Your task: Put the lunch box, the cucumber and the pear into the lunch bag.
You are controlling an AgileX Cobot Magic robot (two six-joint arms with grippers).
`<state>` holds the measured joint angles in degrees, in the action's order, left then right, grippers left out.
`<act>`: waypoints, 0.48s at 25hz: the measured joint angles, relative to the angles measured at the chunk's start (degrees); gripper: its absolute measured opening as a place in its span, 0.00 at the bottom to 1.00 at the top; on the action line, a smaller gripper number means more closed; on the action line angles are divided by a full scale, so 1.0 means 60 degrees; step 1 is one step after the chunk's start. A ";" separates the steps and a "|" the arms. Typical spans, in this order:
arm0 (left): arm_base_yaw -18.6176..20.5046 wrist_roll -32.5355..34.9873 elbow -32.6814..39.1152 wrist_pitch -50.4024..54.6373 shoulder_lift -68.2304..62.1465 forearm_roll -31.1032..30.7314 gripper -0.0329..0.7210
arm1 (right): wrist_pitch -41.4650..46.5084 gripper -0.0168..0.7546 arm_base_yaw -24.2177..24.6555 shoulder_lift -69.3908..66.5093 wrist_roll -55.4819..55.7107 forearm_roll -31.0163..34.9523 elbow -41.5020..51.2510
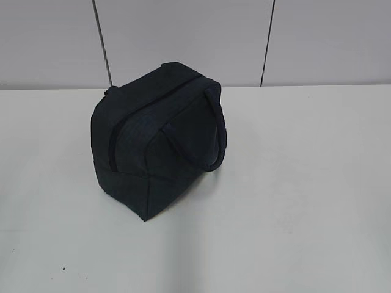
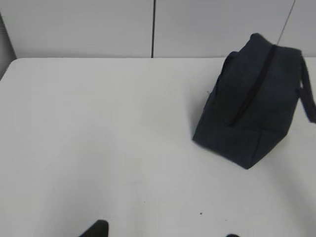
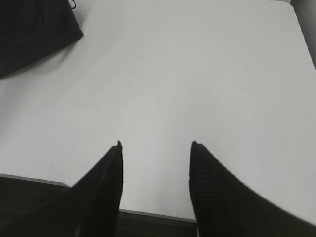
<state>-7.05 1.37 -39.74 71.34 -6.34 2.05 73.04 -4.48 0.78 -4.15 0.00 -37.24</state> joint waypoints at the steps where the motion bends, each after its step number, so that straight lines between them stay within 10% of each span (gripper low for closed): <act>1: 0.0000 0.0000 0.0248 0.0000 0.0221 -0.0132 0.61 | 0.0000 0.47 0.0000 0.0038 -0.0016 0.0000 0.0069; 12: 0.0000 0.0000 0.1282 -0.0553 0.1229 -0.0342 0.61 | -0.0672 0.47 0.0000 0.0061 -0.0222 -0.0270 0.1209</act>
<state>-7.05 1.37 -32.05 68.02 1.03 0.00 69.01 -4.48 1.15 -5.49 -1.62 -29.98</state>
